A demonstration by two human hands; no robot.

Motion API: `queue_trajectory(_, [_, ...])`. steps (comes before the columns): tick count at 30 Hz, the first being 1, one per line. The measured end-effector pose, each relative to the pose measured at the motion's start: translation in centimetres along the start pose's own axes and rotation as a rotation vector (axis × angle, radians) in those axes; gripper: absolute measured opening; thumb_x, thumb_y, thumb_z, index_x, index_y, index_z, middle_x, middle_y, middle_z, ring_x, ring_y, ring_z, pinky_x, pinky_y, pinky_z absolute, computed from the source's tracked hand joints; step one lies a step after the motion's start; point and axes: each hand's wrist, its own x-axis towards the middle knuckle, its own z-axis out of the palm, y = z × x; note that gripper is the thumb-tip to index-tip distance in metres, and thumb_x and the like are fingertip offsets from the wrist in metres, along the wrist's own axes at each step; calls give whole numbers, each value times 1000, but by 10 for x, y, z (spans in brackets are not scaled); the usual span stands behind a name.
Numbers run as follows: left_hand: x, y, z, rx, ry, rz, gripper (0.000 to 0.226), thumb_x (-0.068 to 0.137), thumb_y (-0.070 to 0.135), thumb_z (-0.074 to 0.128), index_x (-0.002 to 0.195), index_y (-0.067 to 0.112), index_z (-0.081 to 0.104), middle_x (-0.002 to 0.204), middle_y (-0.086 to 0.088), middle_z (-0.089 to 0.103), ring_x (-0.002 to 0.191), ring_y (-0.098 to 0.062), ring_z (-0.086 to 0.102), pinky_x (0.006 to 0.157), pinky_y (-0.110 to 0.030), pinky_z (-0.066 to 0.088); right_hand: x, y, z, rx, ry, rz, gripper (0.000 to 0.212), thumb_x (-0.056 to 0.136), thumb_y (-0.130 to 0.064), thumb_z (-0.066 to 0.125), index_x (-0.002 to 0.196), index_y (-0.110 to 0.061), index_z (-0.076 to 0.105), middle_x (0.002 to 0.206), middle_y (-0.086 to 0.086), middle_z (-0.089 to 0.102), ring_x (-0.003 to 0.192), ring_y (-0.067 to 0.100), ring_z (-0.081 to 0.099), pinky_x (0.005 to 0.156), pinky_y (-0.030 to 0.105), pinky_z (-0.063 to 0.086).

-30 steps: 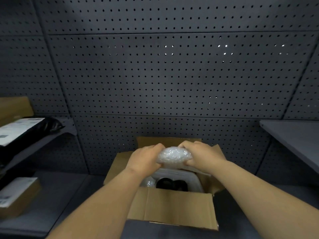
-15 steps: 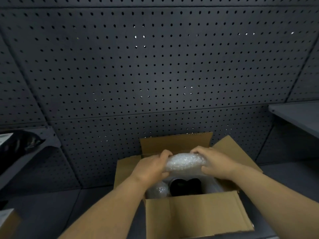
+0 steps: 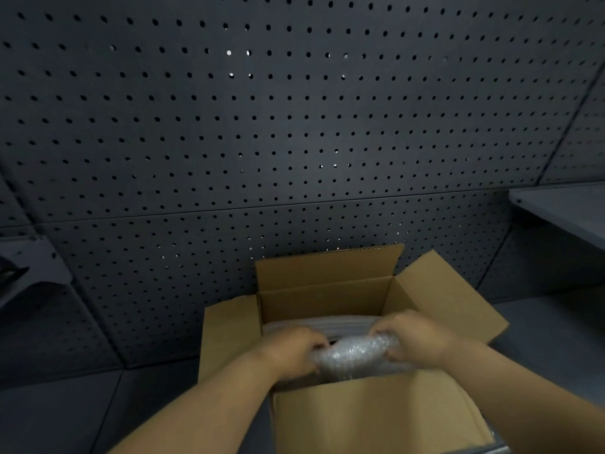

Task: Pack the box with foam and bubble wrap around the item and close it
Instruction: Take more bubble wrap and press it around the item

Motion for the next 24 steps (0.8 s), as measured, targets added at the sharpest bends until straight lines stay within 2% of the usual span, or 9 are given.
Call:
queue_trajectory(3, [5,-3,6,-23,-79,-23,41,87,27,66,128,23,58,131,5,59,119,-16,53,92,-26,43,5,2,4,-9,-76,7,47,83,-25,69,128,-33,57,136,-13,54,126,9,49,102,22,41])
queue_trajectory(8, [9,-9,17,-124,-174,-49,35,87,27,65,122,26,63,128,7,61,115,-13,55,89,-22,44,8,5,7,21,-207,-49,41,86,-20,66,125,-26,59,132,-11,56,112,2,48,86,14,36])
queue_trajectory(12, [9,-9,19,-123,-238,-76,36,90,30,62,125,26,61,130,8,59,117,-13,54,98,-27,45,15,2,7,-3,-303,-37,41,86,-19,64,125,-27,58,133,-8,54,116,9,49,90,20,40])
queue_trajectory(16, [10,-8,18,-113,-285,-95,37,90,32,60,126,24,60,129,5,59,114,-15,54,91,-27,43,20,-3,8,-55,-376,-23,43,85,-17,65,126,-29,57,132,-4,54,112,14,52,80,22,40])
queue_trajectory(19, [10,-12,21,-125,-266,-107,38,86,39,59,124,38,55,129,10,58,114,-13,54,97,-31,46,23,-2,4,-32,-424,-46,46,88,-19,59,132,-29,50,137,-4,50,110,12,49,78,17,39])
queue_trajectory(20, [10,-13,21,-146,-264,-105,43,84,41,58,126,46,50,132,13,56,118,-11,53,101,-33,45,24,-2,2,29,-457,-33,51,89,-21,56,137,-33,44,141,-7,46,111,9,46,79,15,38])
queue_trajectory(22, [9,-12,18,-180,-286,-102,52,84,42,55,132,55,40,138,18,51,124,-9,49,106,-33,42,26,-5,-1,183,-542,11,56,92,-29,50,144,-41,32,148,-11,35,124,9,40,94,16,35])
queue_trajectory(24, [8,-8,14,-193,-310,-118,45,87,45,53,131,53,44,137,17,52,123,-9,50,105,-33,42,28,-8,-3,238,-588,4,49,96,-37,45,144,-40,33,150,-13,34,135,9,35,107,21,29])
